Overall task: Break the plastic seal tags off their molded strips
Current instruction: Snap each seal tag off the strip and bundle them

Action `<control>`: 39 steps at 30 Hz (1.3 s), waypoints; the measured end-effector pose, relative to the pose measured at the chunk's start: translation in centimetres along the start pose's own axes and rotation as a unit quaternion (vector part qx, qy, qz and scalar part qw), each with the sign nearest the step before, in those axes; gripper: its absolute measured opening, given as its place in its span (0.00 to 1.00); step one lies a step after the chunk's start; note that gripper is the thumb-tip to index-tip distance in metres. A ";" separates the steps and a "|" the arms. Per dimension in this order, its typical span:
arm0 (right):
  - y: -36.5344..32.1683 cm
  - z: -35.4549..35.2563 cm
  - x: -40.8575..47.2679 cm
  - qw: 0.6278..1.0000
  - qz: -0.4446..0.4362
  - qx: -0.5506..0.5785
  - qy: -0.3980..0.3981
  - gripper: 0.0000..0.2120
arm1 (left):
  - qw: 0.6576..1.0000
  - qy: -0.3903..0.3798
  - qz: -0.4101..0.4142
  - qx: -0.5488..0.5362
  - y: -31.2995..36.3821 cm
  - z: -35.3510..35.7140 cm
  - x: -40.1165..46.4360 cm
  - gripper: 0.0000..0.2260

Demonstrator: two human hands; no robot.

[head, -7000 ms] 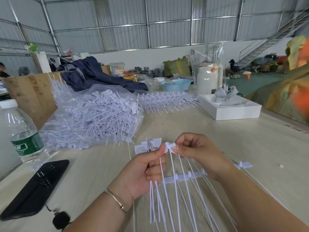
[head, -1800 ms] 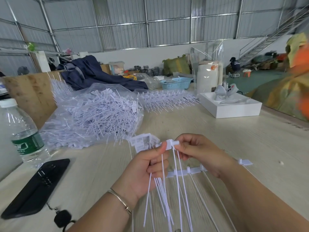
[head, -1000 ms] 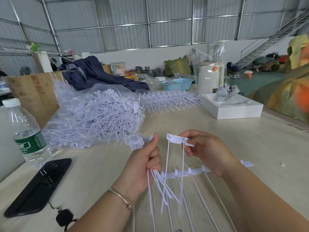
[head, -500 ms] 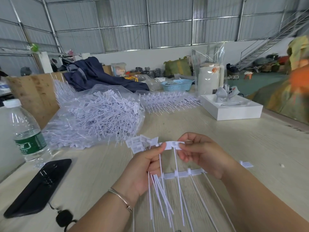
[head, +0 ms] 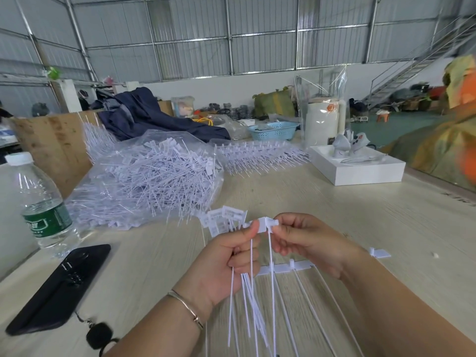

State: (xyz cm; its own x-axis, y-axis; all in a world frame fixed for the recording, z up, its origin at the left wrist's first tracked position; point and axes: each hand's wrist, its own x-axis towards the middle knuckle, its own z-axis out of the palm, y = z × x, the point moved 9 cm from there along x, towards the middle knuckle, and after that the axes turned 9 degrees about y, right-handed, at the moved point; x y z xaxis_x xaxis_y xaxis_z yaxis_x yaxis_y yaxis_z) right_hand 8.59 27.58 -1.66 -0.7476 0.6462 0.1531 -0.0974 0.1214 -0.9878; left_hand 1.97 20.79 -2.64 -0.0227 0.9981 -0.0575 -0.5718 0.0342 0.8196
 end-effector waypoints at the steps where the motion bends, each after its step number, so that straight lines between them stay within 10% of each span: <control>1: 0.2 0.1 0.0 1.000 0.005 -0.006 -0.002 0.15 | 1.000 0.000 -0.008 -0.001 -0.3 -0.1 0.0 0.08; 10: 1.2 1.0 -0.1 0.999 0.014 -0.046 -0.013 0.24 | 0.996 0.011 -0.039 0.074 -1.8 -0.2 0.3 0.13; 39: -0.4 -1.9 0.6 0.990 -0.015 0.084 0.111 0.09 | 0.961 0.215 0.090 0.151 1.0 -3.3 0.3 0.16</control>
State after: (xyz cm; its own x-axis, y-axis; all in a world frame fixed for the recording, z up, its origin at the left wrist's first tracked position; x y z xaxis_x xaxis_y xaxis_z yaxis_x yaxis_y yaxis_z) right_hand 9.45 29.35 -1.08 -0.5811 0.7967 0.1658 -0.2385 0.0281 -0.9707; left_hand -1.29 20.92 -3.73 -0.4724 0.8781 -0.0756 -0.2638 -0.0590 0.9628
